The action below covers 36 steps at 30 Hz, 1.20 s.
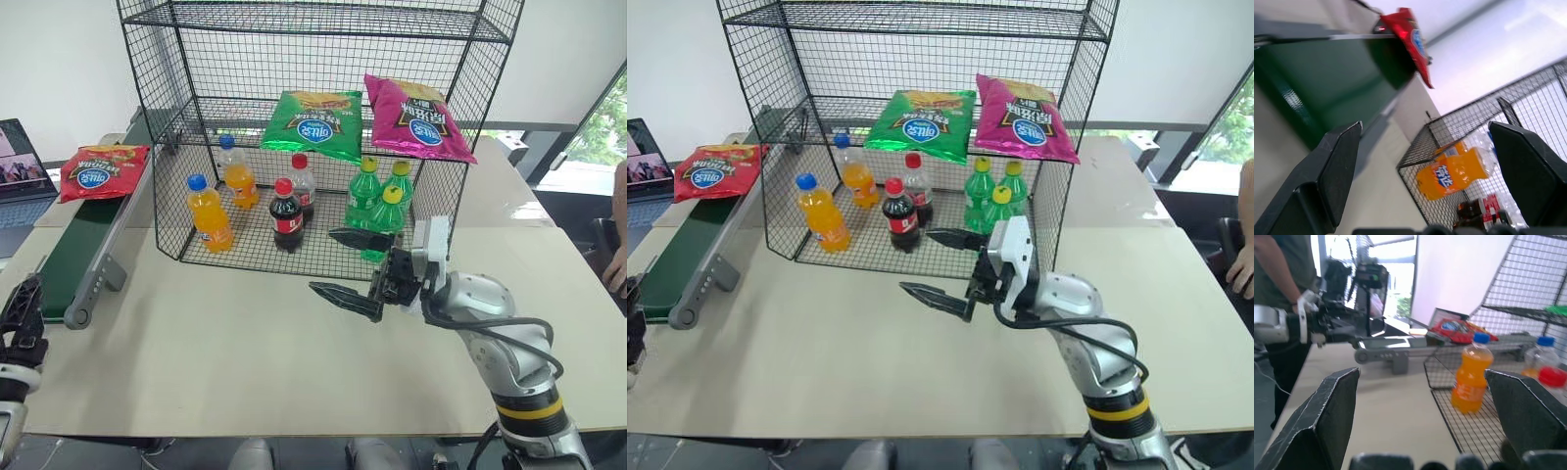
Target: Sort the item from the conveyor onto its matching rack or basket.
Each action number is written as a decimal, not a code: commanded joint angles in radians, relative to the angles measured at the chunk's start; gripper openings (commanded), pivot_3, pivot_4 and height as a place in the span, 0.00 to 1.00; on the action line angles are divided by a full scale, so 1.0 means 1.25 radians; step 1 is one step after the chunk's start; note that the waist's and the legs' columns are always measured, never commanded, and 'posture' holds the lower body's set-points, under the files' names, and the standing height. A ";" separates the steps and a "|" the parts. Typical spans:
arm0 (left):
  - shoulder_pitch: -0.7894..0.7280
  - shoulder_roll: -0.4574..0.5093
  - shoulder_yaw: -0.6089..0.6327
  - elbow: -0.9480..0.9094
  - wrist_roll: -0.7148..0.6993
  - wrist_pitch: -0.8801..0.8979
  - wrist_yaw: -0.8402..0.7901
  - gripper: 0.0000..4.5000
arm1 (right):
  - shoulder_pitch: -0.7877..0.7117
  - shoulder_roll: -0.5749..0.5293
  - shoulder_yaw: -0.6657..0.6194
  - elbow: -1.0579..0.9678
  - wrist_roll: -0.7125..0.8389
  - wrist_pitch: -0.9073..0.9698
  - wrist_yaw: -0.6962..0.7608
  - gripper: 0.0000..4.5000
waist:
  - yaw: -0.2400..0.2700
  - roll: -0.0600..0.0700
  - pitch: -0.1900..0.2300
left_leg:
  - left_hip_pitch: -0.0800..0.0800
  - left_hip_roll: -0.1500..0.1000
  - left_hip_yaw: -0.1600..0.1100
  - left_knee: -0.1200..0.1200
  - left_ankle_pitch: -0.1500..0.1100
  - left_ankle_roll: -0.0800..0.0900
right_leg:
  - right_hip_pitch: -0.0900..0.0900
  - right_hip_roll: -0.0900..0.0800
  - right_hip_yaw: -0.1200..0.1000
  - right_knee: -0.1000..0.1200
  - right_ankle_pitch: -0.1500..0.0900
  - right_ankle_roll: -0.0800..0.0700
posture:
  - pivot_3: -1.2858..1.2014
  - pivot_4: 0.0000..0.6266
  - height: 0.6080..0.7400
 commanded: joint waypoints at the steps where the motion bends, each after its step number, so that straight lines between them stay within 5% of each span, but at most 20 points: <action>1: 0.011 -0.005 0.006 0.001 -0.063 -0.029 0.025 0.98 | -0.034 0.010 -0.003 0.001 0.023 0.001 0.012 1.00 | 0.001 0.000 0.000 | 0.000 0.000 0.000 0.000 0.000 0.000 | 0.000 0.000 0.000 0.000 0.000 0.000 | 0.52 0.24 1.00; 8: 0.004 0.016 0.000 0.019 -0.127 -0.059 0.072 0.98 | -0.060 0.011 -0.007 -0.009 0.040 0.022 0.018 1.00 | 0.001 0.000 0.000 | 0.000 0.000 0.000 -0.001 0.000 -0.001 | 0.000 0.000 0.000 -0.001 0.000 -0.001 | 0.52 0.24 1.00; 36: 0.019 0.032 0.007 0.148 -0.080 -0.081 -0.013 0.98 | -0.112 -0.005 -0.024 -0.034 0.181 0.067 0.107 1.00 | -0.002 0.000 0.000 | 0.000 0.000 0.000 -0.004 0.000 -0.004 | -0.002 0.000 0.000 -0.002 -0.001 -0.001 | 0.52 0.24 1.00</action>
